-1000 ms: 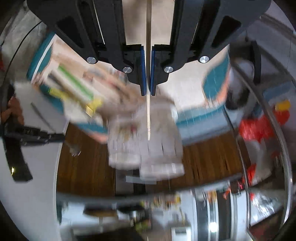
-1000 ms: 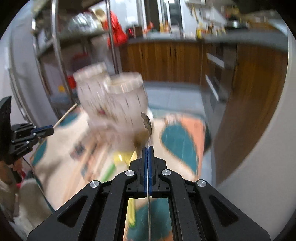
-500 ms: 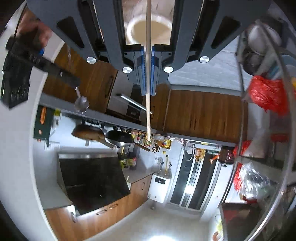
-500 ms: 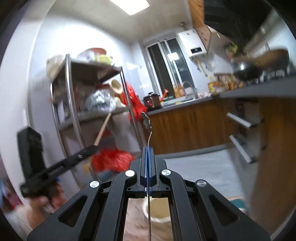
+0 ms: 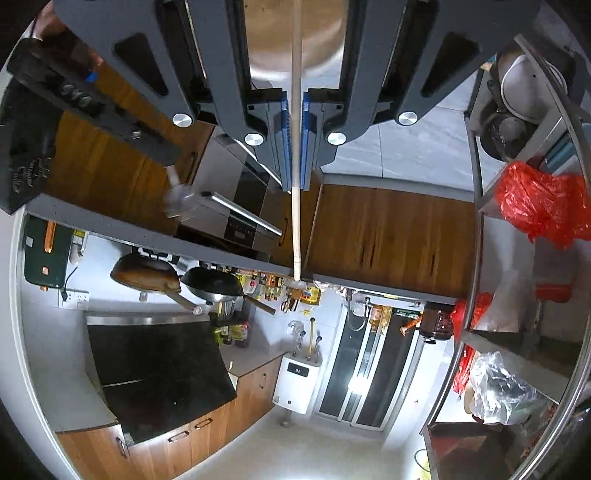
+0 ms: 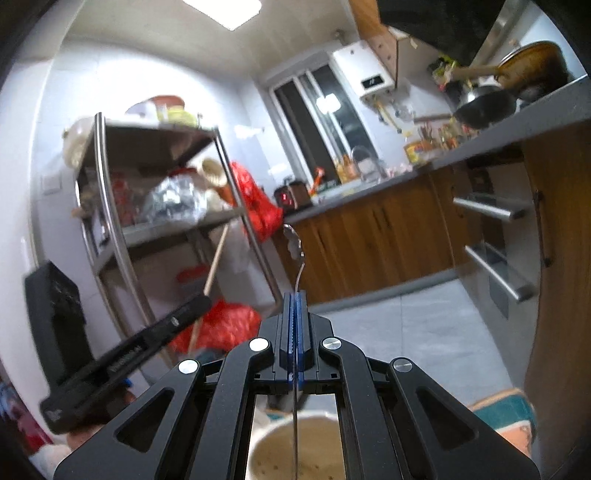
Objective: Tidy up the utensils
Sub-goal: 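Lower the chopstick into the tall holder while the right gripper drops the spoon in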
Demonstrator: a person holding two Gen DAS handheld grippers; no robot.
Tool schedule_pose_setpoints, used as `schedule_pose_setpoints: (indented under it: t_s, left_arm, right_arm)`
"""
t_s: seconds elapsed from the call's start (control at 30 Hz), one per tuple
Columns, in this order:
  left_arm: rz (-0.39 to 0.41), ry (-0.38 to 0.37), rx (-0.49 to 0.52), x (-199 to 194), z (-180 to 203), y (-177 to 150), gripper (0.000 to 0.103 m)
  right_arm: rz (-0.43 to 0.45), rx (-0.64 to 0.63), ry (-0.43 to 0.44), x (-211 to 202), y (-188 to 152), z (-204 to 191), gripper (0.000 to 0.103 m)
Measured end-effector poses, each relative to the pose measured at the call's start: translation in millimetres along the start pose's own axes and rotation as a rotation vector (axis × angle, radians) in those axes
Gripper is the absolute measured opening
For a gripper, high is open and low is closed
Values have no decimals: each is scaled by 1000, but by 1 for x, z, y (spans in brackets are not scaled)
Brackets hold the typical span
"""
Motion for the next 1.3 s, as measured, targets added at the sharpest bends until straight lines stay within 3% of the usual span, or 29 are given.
schedule_pose_setpoints:
  t_s: [0.1, 0.23, 0.43, 0.6, 0.93, 1.3]
  left_arm:
    - [5, -6, 23, -13, 2, -9, 4]
    - [11, -13, 47, -23, 6, -15, 4]
    - [9, 8, -1, -17, -2, -16, 4]
    - [-23, -3, -26, -14, -10, -21, 4]
    - [-46, -19, 12, -28, -9, -31, 4]
    - [-34, 8, 50, -32, -2, -33, 7]
  right_arm:
    - [-19, -34, -30, -2, -5, -5, 2]
    - [53, -15, 1, -10, 6, -9, 2]
    - [72, -70, -71, 9, 7, -13, 2]
    - [-4, -117, -128, 20, -9, -12, 2]
    - [-181, -118, -159, -9, -26, -14, 2]
    - [-269, -88, -146, -3, -31, -9, 5]
Point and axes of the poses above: each gripper's, at about its wrist camera, not at the fingertips, and x roughly the way its jaws point, z to its right, y to its top, the point moved 2 cm from there along x, roughly the way its jaws point, and after that the axes turned 7 degrees about y, right-handed, at the moved point
